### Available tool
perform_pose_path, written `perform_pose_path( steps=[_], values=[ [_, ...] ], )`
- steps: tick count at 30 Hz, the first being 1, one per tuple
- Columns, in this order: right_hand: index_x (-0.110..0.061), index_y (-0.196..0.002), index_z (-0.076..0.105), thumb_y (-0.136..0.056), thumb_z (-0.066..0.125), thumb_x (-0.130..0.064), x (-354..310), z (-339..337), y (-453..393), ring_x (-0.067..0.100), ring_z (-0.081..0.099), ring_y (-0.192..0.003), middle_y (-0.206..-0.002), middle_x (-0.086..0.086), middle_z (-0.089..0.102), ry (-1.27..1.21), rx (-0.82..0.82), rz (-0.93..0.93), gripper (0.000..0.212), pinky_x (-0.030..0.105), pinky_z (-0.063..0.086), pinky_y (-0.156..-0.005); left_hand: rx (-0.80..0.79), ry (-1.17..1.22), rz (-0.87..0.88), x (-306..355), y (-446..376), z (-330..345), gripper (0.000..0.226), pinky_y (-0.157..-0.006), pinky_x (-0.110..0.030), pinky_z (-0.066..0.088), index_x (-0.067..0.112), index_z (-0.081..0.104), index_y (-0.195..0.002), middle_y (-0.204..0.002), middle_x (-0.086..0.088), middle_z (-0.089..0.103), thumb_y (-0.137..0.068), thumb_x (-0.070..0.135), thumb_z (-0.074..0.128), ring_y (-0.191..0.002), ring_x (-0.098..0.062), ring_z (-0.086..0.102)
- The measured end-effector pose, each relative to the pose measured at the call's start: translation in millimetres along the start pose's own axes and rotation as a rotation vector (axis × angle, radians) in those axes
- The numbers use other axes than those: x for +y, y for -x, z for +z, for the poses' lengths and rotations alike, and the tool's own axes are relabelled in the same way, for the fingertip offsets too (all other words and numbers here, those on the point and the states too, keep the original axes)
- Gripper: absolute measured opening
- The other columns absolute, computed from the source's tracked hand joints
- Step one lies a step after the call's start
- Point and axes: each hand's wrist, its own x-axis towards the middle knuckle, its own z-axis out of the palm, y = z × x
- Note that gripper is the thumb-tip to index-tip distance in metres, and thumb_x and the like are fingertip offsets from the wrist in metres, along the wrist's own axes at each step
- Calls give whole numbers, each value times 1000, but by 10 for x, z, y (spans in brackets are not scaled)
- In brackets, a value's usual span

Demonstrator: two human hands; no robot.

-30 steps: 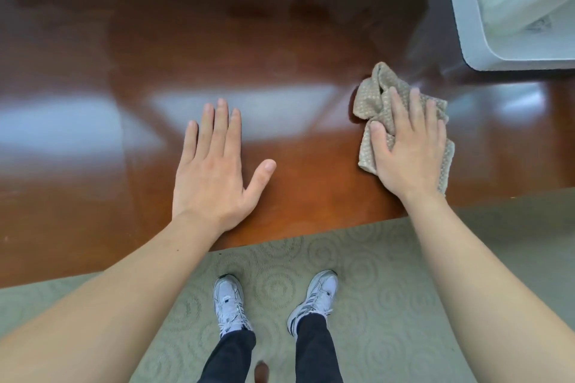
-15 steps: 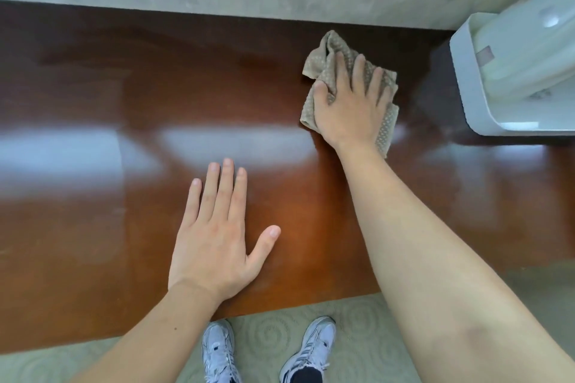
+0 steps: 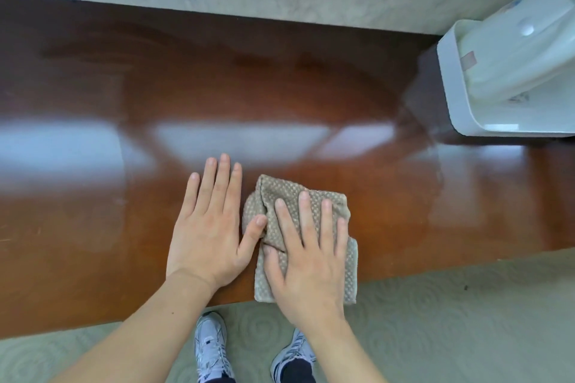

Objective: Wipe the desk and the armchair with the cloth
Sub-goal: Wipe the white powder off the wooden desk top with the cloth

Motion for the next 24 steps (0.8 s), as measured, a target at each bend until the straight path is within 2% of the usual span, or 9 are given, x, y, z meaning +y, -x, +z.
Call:
perform_pose_path(
  steps=[3, 7, 11, 18, 20, 24],
  values=[
    [-37, -156, 25, -93, 47, -52, 78, -20, -161, 30, 6, -154, -167, -1, 15, -4, -15, -36, 69, 60, 15, -120, 1, 12, 0, 3, -9, 0, 85, -125, -51, 11, 1, 22, -157, -166, -19, 14, -100, 60, 3, -155, -33, 9],
    [-36, -156, 26, -95, 40, -55, 162, -75, -848, 31, 7, -154, -167, 0, 17, 23, 11, -26, 65, 57, 13, -121, -3, 2, 3, 0, -19, 8, 84, -124, -52, 13, 0, 23, -157, -166, -20, 16, -101, 60, 4, -155, -34, 11],
    [-35, -157, 21, -98, 28, -56, 94, -130, -1774, 34, 6, -153, -167, 1, 14, 57, 5, 35, 63, 57, 9, -122, -13, -17, -9, 3, -19, 14, 83, -125, -52, 12, 3, 18, -159, -167, -17, 10, -101, 62, 3, -156, -31, 5],
    [-39, -157, 13, -98, 22, -56, -156, -210, -2853, 35, -4, -153, -168, -3, 3, 17, -72, 51, 62, 58, -2, -121, 1, -10, -14, 0, -15, 34, 83, -125, -52, 12, 5, 15, -160, -168, -15, 8, -101, 63, 5, -156, -29, 3],
    [-40, -157, 13, -98, 21, -55, -298, -204, -2914, 34, -5, -153, -168, -5, 2, 13, -99, -29, 61, 57, -3, -121, -7, -11, -15, -1, -17, 34, 84, -125, -52, 12, 5, 15, -160, -168, -15, 8, -101, 64, 4, -156, -29, 2],
    [-43, -156, 16, -98, 25, -58, -512, -181, -2673, 30, 2, -154, -167, -9, 10, 56, -100, -312, 60, 53, 0, -122, -10, -14, -13, -2, -16, 28, 84, -126, -50, 8, 5, 16, -160, -168, -15, 8, -101, 63, 4, -156, -28, 1]
  ],
)
